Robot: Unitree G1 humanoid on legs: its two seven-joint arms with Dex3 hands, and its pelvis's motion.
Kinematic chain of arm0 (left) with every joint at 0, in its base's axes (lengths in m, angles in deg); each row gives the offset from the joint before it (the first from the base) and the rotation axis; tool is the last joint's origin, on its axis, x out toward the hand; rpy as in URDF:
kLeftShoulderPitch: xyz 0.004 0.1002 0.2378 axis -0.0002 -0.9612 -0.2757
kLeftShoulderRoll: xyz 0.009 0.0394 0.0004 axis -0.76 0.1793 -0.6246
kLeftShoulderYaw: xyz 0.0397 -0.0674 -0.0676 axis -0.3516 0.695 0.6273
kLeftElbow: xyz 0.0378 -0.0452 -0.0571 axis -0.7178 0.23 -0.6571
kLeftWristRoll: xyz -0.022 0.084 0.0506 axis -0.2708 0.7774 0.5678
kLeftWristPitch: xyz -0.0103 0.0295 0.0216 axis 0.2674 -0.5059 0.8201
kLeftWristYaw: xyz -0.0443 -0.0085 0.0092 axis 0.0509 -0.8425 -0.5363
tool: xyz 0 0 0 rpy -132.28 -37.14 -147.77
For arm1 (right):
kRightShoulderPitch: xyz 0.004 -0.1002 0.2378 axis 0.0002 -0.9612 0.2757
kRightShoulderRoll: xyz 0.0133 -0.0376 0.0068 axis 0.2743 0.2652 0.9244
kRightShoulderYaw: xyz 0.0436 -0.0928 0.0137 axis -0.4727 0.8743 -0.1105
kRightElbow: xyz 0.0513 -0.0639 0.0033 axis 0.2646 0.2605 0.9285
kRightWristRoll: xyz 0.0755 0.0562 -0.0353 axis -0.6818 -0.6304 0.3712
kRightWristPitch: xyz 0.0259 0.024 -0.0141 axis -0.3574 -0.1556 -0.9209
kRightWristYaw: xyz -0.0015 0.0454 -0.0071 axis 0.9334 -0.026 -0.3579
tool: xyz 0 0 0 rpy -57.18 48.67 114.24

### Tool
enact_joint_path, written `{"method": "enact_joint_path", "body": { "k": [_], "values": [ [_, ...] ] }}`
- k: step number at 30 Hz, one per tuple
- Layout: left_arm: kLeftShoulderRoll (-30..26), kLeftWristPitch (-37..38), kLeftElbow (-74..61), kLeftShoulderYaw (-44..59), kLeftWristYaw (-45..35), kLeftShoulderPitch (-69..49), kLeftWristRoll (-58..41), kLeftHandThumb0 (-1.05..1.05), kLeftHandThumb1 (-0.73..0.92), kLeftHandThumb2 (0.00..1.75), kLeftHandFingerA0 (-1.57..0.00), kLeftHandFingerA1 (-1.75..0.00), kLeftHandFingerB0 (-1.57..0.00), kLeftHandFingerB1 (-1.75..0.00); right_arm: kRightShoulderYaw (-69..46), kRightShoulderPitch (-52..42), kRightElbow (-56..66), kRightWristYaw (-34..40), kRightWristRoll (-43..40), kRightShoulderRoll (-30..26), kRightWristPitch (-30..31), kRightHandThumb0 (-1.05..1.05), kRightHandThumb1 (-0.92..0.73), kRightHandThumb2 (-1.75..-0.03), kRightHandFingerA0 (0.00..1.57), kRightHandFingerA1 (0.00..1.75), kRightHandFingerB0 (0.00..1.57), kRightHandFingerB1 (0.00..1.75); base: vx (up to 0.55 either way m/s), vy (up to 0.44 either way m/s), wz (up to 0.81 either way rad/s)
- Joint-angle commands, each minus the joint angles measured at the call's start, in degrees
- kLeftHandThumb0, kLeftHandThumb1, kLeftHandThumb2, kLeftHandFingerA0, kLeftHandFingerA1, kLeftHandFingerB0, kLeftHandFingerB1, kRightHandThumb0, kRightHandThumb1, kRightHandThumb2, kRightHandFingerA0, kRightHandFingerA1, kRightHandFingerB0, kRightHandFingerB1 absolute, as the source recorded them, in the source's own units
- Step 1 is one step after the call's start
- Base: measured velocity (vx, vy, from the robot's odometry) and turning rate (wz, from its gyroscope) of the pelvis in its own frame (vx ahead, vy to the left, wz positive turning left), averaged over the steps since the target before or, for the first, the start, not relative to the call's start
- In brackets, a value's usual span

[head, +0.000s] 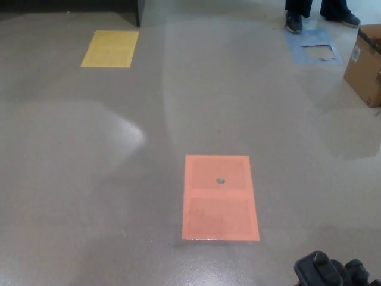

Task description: A phone stand is kept on the floor and the robot uses both its hands to grab it and uses its left hand to extend the phone stand by pulling it upwards

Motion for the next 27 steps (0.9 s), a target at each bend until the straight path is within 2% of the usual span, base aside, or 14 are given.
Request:
{"method": "enact_joint_path", "body": {
  "k": [1, 4, 5, 6, 7, 16, 22, 25, 26, 27],
  "values": [
    [-4.43, 27.18, 7.99, 1.97, -7.14, -0.51, 5.33, -0.36, 0.51, 1.10, 0.00, -0.49, 0.00, -0.47, -5.21, 0.38, -6.75, 5.80, 0.86, 1.87, -13.96, -0.85, -0.69, -1.03, 0.06, 0.26, 0.05, 0.19, 0.00, 0.000, 0.00],
    [-4.64, 27.68, 8.48, 1.91, -6.95, -0.36, 5.34, -0.36, 0.51, 1.09, 0.00, -0.49, 0.00, -0.47, -5.52, 0.14, -6.94, 6.53, 2.72, 1.78, -14.41, -0.89, -0.71, -1.05, 0.08, 0.22, 0.07, 0.14, 0.00, 0.000, 0.00],
    [-4.71, 28.18, 8.89, 1.99, -6.65, -0.13, 5.61, -0.73, 0.92, 0.69, -0.18, -0.28, -0.19, -0.27, -5.70, 0.10, -6.76, 7.07, 3.73, 1.80, -14.35, -0.76, -0.65, -1.07, 0.00, 0.31, 0.00, 0.23, 0.00, 0.000, 0.00],
    [-4.73, 29.20, 9.44, 2.19, -6.22, 0.13, 6.22, -0.73, 0.92, 0.69, -0.18, -0.28, -0.19, -0.27, -5.90, 0.00, -6.46, 7.70, 4.82, 1.81, -14.17, -0.76, -0.65, -1.07, 0.00, 0.31, 0.00, 0.23, 0.00, 0.000, 0.00],
    [-4.88, 29.99, 9.61, 2.15, -6.24, 0.05, 6.45, -0.35, 0.55, 1.12, 0.00, -0.49, 0.00, -0.47, -6.00, -0.21, -5.99, 7.94, 5.49, 1.79, -14.12, -0.76, -0.66, -1.08, 0.00, 0.30, 0.00, 0.23, 0.00, 0.000, 0.00],
    [-4.82, 30.72, 11.07, 1.36, -6.74, 1.13, 4.62, -0.35, 0.53, 1.10, 0.00, -0.49, 0.00, -0.47, -7.61, 0.89, -6.30, 11.00, 10.62, 1.73, -15.49, -0.75, -0.67, -1.09, 0.00, 0.38, 0.00, 0.25, 0.00, 0.000, 0.00],
    [-4.87, 31.89, 12.02, 1.16, -7.00, 1.59, 4.15, -0.35, 0.54, 1.11, 0.00, -0.49, 0.00, -0.47, -7.66, 0.80, -6.03, 11.44, 12.20, 1.16, -15.49, -0.75, -0.69, -1.09, 0.00, 0.32, 0.00, 0.23, 0.00, 0.000, 0.00],
    [-4.77, 32.23, 11.93, 1.18, -6.62, 1.57, 4.44, -0.35, 0.52, 1.10, 0.00, -0.49, 0.00, -0.47, -7.96, 1.45, -6.54, 12.34, 13.19, 1.13, -15.85, -0.75, -0.69, -1.09, 0.00, 0.35, 0.00, 0.24, 0.00, 0.000, 0.00],
    [-4.56, 32.83, 12.30, 1.26, -6.37, 1.79, 4.57, -0.74, 0.92, 0.69, -0.18, -0.29, -0.20, -0.27, -8.05, 1.34, -6.27, 12.47, 13.44, 1.13, -15.90, -0.75, -0.68, -1.09, 0.00, 0.37, 0.00, 0.25, 0.00, 0.000, 0.00],
    [-4.57, 33.11, 12.67, 1.27, -6.43, 1.99, 4.47, -0.74, 0.92, 0.69, -0.19, -0.28, -0.20, -0.27, -8.11, 1.23, -5.95, 12.66, 13.78, 1.16, -15.61, -0.75, -0.68, -1.09, 0.00, 0.38, 0.00, 0.26, 0.00, 0.000, 0.00]
  ]
}}
